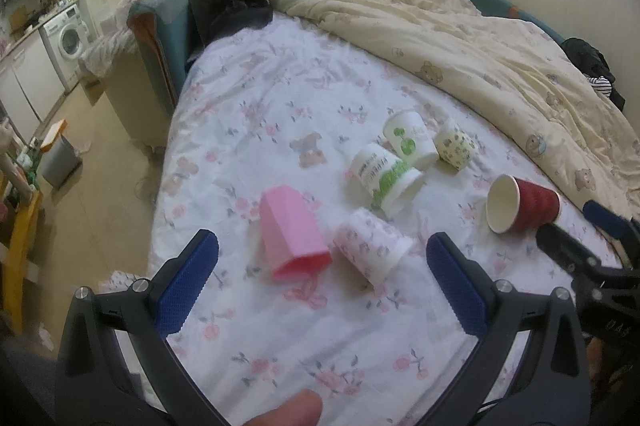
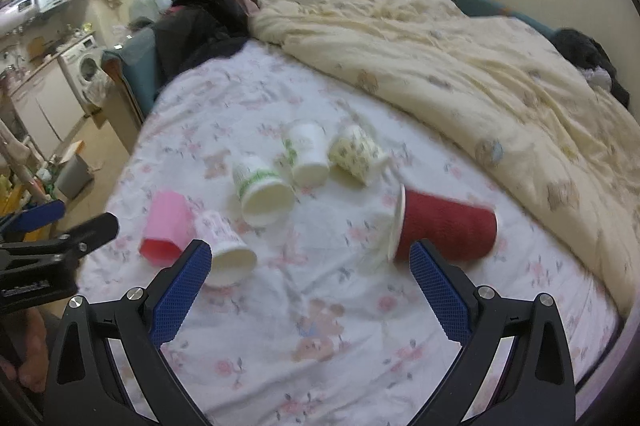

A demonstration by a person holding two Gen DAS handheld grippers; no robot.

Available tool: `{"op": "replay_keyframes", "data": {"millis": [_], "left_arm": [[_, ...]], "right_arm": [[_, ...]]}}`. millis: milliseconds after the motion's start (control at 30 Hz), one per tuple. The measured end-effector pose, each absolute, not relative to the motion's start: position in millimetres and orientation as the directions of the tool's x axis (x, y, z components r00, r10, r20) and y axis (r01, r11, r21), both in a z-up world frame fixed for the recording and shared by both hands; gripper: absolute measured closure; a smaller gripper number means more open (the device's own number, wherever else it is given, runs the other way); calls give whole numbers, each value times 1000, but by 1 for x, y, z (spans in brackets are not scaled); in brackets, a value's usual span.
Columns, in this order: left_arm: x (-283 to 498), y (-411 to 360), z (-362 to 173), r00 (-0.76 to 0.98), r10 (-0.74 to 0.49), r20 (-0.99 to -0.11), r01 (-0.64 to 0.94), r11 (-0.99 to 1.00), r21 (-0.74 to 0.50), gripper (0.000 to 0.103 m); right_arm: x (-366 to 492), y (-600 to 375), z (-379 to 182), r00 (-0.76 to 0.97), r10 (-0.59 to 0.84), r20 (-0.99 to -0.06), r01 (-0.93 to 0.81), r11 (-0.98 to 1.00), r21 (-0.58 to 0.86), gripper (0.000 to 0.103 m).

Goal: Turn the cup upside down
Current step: 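Move the right gripper to the white green-leaf cup and close on it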

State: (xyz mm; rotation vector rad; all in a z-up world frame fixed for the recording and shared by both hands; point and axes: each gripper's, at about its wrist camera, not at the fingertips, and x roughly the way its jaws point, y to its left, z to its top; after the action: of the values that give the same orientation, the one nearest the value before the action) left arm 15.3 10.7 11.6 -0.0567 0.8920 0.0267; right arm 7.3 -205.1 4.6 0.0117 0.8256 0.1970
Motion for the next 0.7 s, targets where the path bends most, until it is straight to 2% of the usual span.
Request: {"op": "replay_keyframes", "data": {"millis": [133,300,433,700], "left_arm": [[38,18,21,622,3,-783,-62,997,-46,0],[73,28,17,571,-3,-821,-65,997,-48,0],[97,39,2,507,-20,-862,-92,993,-77,0],[123,61,-41,355,-4,-935,-191,979,-77,0]], "right_arm": [[38,-203,5,609,230,-759,-186,972,144,2],[70,-190,-2,542,251,-802,-229,962,146,2],[95,-181,-13,487,267,-832,-247,955,162,2],[152,-164,-60,266,262,-928,-305,936,177,5]]}}
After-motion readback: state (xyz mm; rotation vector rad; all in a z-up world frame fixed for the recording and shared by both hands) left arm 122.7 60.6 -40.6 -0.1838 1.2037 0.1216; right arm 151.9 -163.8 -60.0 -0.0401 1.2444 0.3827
